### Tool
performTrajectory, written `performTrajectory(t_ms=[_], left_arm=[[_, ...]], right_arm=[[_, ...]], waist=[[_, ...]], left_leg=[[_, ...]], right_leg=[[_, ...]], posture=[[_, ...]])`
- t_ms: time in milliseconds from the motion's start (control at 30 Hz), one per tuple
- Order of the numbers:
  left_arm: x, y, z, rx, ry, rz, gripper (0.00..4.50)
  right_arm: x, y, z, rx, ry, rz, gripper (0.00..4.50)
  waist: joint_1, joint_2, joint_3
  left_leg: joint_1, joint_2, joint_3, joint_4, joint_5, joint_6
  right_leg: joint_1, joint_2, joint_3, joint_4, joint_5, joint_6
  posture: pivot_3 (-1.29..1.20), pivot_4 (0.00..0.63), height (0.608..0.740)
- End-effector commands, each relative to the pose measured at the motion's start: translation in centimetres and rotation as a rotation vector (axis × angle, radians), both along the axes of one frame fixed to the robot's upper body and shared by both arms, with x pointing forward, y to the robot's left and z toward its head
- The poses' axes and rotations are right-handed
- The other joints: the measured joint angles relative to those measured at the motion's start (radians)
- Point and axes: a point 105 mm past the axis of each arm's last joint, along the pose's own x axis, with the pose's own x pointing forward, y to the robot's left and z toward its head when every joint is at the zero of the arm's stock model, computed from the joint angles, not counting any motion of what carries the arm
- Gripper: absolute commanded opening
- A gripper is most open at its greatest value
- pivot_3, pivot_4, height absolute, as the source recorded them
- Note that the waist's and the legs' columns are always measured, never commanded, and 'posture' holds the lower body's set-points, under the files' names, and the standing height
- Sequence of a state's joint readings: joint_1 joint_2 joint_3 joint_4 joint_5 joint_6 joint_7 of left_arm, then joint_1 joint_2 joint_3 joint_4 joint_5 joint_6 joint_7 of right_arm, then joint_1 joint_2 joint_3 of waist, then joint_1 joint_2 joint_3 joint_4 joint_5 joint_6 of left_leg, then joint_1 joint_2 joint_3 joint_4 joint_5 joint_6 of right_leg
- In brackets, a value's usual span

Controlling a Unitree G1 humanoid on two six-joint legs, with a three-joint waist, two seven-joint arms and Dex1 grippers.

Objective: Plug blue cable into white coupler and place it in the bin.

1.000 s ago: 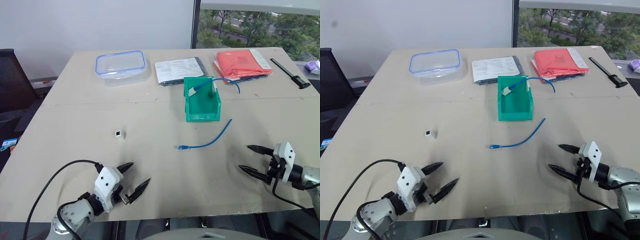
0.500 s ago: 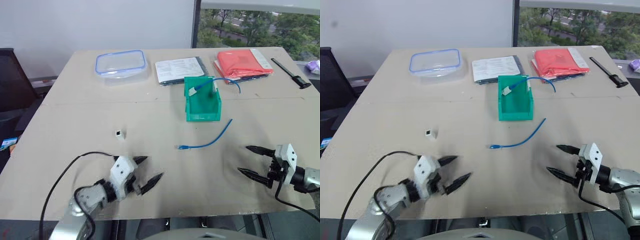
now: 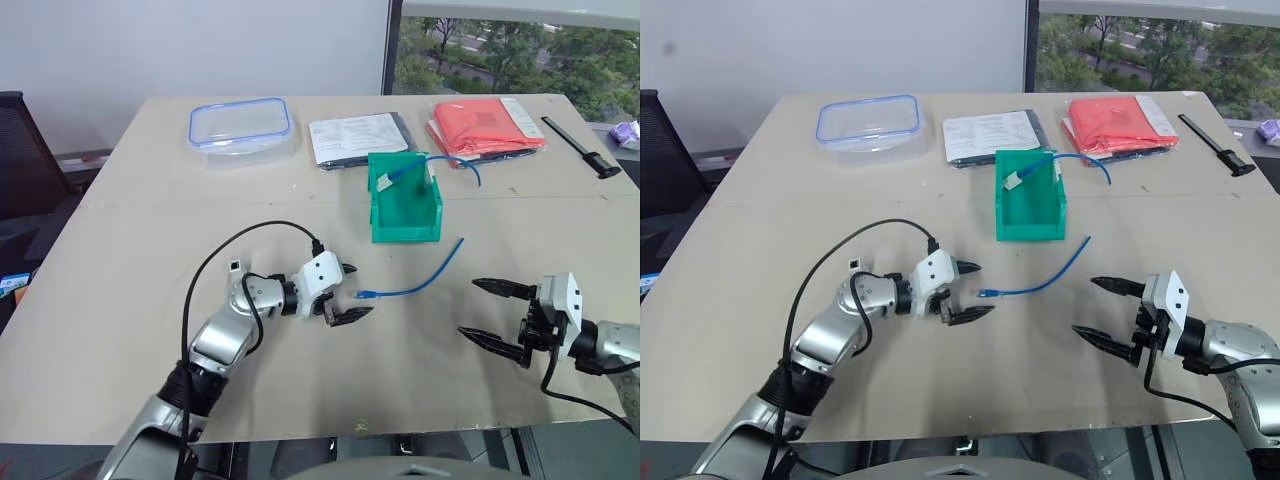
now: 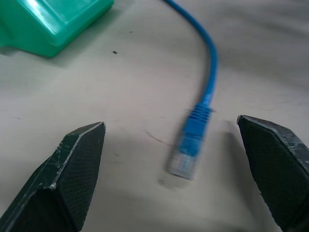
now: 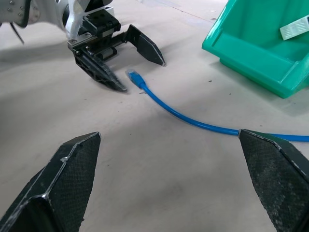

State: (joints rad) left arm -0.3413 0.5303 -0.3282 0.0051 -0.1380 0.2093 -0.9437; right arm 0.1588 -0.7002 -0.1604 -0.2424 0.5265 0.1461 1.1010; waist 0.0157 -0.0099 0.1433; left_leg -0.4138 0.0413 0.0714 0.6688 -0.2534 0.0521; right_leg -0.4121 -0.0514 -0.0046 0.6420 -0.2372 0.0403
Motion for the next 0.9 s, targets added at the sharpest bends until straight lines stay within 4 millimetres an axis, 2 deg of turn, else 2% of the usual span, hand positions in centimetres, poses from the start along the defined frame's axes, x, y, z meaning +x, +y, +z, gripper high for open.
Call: performTrajectory(t_ms=[33, 233, 267, 333, 567, 633, 700, 767, 900], left_arm=[[0.9, 1.1, -0.5, 0.067, 0.023, -0.005, 4.49], [0.0, 0.8, -1.2, 0.108, 0.079, -0.089, 4.49], [0.0, 1.0, -1.3, 0.123, 0.082, -0.096, 4.25], [-0.1, 1.4, -1.5, 0.149, 0.08, -0.112, 3.65], [-0.3, 1.1, -1.4, 0.154, 0.075, -0.161, 0.2], [-0.3, 0.8, -1.1, 0.129, 0.076, -0.17, 0.06], [-0.5, 0.0, -0.1, 0.05, 0.104, -0.175, 0.06], [-0.7, -1.3, 1.7, -0.076, 0.151, -0.171, 0.06], [-1.2, -3.8, 5.5, -0.329, 0.283, -0.175, 0.06]], right_arm=[[-0.1, -0.2, 1.1, -0.004, -0.061, -0.017, 4.5], [-0.4, 0.1, 0.8, 0.005, -0.063, -0.037, 4.5], [-0.5, 0.1, 0.8, 0.006, -0.063, -0.039, 4.5], [-0.6, 0.2, 0.7, 0.009, -0.061, -0.041, 4.5], [-0.6, 0.7, 0.6, 0.017, -0.056, -0.034, 4.5], [-0.6, 1.0, 0.8, 0.053, -0.036, -0.039, 4.5], [-0.6, 1.7, 1.5, 0.17, 0.042, -0.07, 4.5], [-1.3, 2.8, 1.7, 0.267, 0.188, -0.064, 4.5], [-2.7, 4.4, 1.9, 0.34, 0.367, -0.023, 4.5]], waist=[[-0.001, 0.0, 0.0], [-0.002, 0.0, 0.0], [-0.002, 0.0, 0.0], [-0.002, 0.0, 0.0], [-0.002, 0.0, 0.0], [-0.002, 0.0, 0.0], [-0.002, 0.0, 0.0], [0.0, 0.0, 0.0], [-0.001, -0.005, 0.003]], left_leg=[[0.0, 0.0, 0.0, 0.0, 0.0, 0.0], [0.0, 0.0, 0.001, 0.001, 0.0, 0.0], [0.0, 0.0, 0.001, 0.001, 0.0, 0.0], [0.0, 0.0, 0.001, 0.001, 0.0, 0.0], [0.0, 0.0, 0.001, 0.001, 0.0, 0.0], [0.0, 0.0, 0.001, 0.001, 0.0, 0.0], [0.0, 0.0, 0.001, 0.001, 0.0, 0.0], [0.0, 0.001, 0.0, 0.001, 0.0, 0.0], [-0.002, 0.003, -0.001, 0.002, 0.0, 0.0]], right_leg=[[0.0, 0.0, 0.0, 0.0, 0.0, 0.0], [0.0, -0.001, 0.001, 0.0, 0.0, 0.0], [0.0, -0.001, 0.001, 0.0, 0.0, 0.0], [0.0, -0.001, 0.001, 0.0, 0.0, 0.0], [0.001, 0.0, 0.001, 0.0, 0.0, 0.0], [0.001, 0.0, 0.001, 0.0, 0.0, 0.0], [0.001, 0.0, 0.001, 0.0, 0.0, 0.0], [0.0, 0.0, 0.0, 0.0, 0.001, 0.001], [0.0, -0.002, 0.0, 0.001, 0.002, 0.004]], posture=[[0.0, 0.15, 0.74], [0.0, 0.15, 0.74], [0.0, 0.15, 0.74], [0.0, 0.15, 0.74], [0.0, 0.15, 0.74], [0.0, 0.15, 0.74], [0.0, 0.15, 0.74], [0.0, 0.15, 0.74], [0.0, 0.15, 0.74]])
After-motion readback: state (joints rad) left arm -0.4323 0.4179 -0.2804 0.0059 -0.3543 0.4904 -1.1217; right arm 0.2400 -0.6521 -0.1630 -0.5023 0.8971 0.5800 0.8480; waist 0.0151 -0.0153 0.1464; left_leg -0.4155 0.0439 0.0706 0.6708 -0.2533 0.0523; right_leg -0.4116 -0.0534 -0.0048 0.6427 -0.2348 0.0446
